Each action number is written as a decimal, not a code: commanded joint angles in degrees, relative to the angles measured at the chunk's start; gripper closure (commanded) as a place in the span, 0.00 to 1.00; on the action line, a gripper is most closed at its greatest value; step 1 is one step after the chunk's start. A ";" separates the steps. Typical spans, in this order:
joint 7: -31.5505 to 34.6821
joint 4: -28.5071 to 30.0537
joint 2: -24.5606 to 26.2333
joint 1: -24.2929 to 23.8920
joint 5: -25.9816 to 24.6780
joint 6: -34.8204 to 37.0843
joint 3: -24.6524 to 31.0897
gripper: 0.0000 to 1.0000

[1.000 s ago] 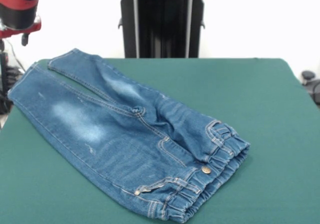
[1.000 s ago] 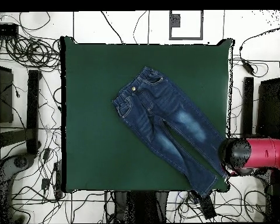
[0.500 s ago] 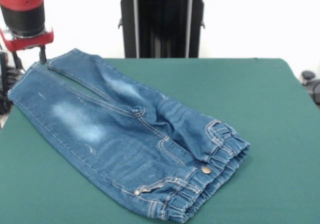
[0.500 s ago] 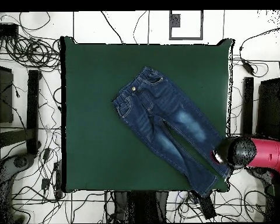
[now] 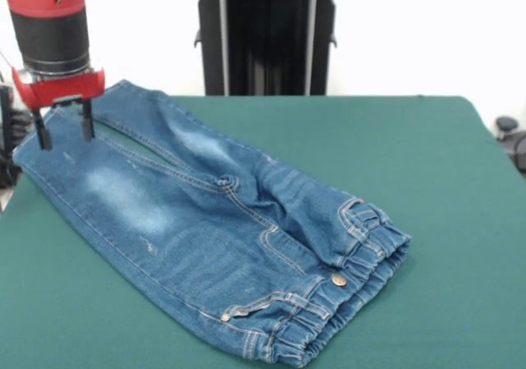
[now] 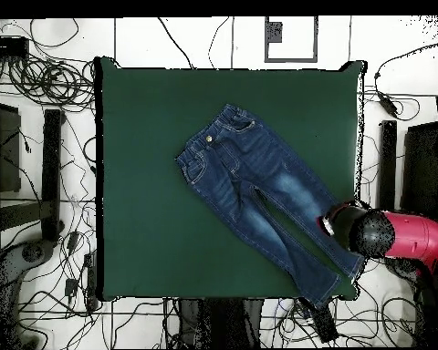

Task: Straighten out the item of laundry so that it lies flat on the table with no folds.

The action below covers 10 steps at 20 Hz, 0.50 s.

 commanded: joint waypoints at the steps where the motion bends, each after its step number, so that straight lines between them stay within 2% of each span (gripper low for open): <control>1: -0.89 6.51 1.12 3.70 3.87 -1.90 7.79 0.00; 10: 3.46 7.51 0.19 4.83 6.38 -4.38 7.14 0.00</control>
